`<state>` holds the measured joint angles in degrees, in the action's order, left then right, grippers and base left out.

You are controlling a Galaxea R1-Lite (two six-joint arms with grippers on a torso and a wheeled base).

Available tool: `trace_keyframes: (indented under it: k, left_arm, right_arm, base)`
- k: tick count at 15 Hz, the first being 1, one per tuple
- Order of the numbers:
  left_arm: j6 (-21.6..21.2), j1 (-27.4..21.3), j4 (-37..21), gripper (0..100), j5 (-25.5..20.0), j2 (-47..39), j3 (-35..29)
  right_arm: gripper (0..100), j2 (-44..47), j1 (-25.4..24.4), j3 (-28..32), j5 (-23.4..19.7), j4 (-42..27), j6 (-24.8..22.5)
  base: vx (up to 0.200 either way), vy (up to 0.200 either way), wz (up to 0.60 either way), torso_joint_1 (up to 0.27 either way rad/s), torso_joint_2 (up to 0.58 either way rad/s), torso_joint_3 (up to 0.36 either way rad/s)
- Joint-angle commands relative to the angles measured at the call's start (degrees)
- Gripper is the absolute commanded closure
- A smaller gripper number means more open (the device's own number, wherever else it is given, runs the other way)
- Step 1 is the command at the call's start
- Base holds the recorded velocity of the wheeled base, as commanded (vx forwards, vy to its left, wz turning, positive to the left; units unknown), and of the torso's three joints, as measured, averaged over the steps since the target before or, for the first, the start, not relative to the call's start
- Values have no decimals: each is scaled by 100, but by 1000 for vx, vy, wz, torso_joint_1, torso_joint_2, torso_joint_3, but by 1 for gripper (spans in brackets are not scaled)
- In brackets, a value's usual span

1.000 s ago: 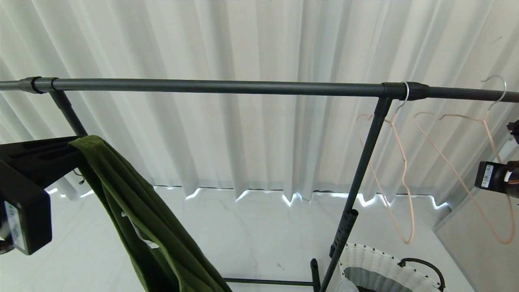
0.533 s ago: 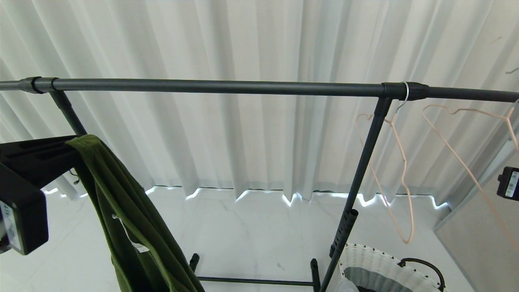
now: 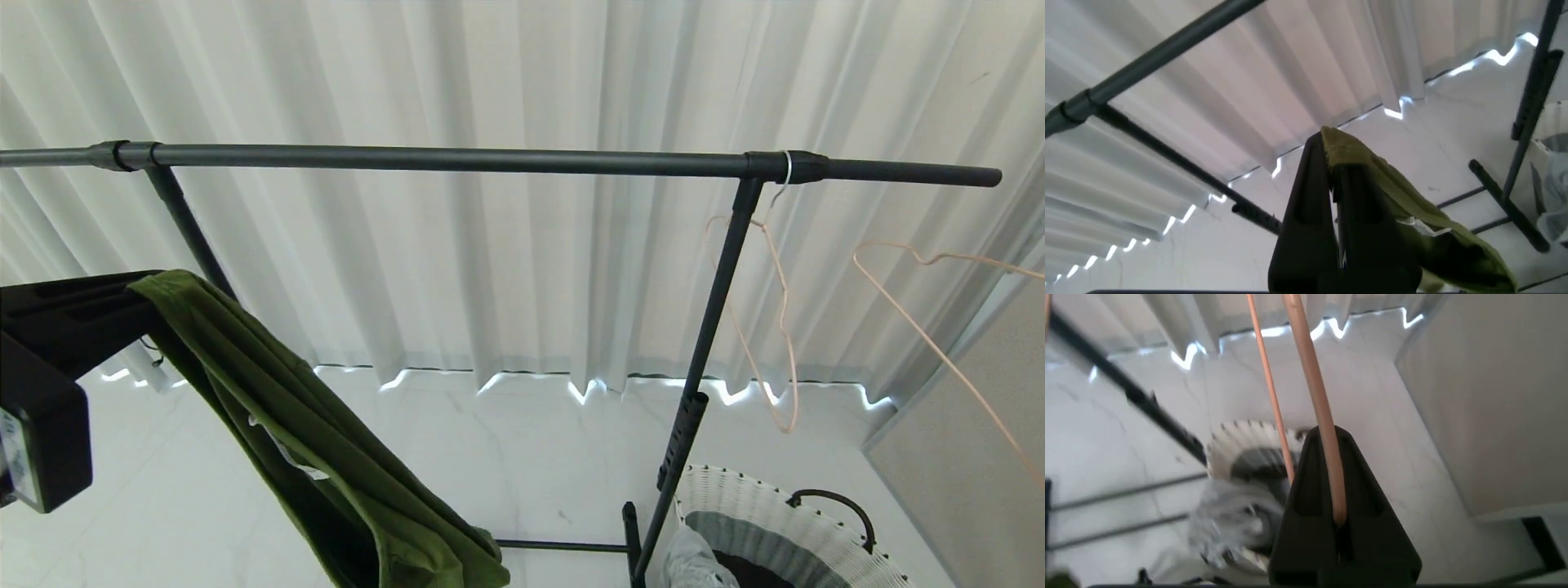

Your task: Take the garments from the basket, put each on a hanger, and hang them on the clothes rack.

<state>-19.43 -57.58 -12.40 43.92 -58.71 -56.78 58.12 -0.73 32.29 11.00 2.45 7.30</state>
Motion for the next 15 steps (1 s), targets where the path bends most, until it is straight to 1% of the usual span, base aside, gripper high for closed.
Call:
trace_keyframes:
  k: [1, 5, 13, 15]
  left_arm:
    - [1, 1, 1, 100, 2, 0, 1]
    - [1, 80, 1, 100, 2, 0, 9]
    - [-8, 89, 1, 100, 2, -44, 89]
    - [-8, 89, 1, 100, 2, -53, 80]
  right_arm:
    - [100, -372, -32, -109, -1, -43, -62]
    - [100, -609, -208, -144, -1, -271, -89]
    - [100, -645, -577, -100, -10, -201, -80]
    - [100, -645, -648, -74, -10, -192, -80]
  base:
    - [-200, 0, 0, 7, 2, 2]
    - [-200, 0, 0, 1, 0, 4]
    - [0, 0, 0, 0, 0, 0]
    - [0, 200, 0, 5, 0, 2]
